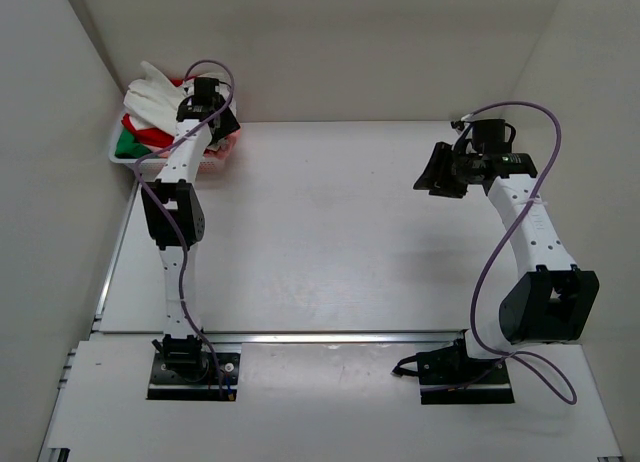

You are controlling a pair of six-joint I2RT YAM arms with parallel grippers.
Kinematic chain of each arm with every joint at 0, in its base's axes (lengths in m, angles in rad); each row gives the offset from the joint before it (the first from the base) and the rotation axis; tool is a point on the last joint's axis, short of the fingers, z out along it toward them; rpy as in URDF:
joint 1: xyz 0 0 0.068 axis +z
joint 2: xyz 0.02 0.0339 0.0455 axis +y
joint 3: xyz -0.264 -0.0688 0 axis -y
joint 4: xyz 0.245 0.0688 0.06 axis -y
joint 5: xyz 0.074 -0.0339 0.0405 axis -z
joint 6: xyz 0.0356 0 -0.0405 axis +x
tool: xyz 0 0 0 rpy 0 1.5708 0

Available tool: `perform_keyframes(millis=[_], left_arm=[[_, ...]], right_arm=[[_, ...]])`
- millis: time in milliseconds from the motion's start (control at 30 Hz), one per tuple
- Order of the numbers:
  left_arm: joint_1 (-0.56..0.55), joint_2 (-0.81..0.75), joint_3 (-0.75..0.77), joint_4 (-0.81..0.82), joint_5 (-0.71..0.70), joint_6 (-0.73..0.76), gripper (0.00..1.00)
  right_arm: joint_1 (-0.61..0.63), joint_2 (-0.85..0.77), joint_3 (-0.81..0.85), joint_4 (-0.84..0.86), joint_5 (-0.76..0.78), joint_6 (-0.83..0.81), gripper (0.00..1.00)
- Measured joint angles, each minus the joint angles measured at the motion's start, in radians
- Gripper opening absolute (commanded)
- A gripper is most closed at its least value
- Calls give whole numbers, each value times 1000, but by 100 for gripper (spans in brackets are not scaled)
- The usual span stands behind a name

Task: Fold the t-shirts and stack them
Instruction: Grab crumpled tshirt from bin with the left arm, then move the tshirt to the center of the board

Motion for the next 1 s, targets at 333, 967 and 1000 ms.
perform_keyframes(millis=[333,967,1000], left_arm=[[-14,13,0,-9,-70,60,0],[87,-118,135,366,543,-391,0],[72,-121,136,445,609,-472,0]], right_arm=[[-4,0,-35,13,-26,19,42],[-35,0,-37,63,-33,18,35],[-37,-2,-42,79,-33,19,35]])
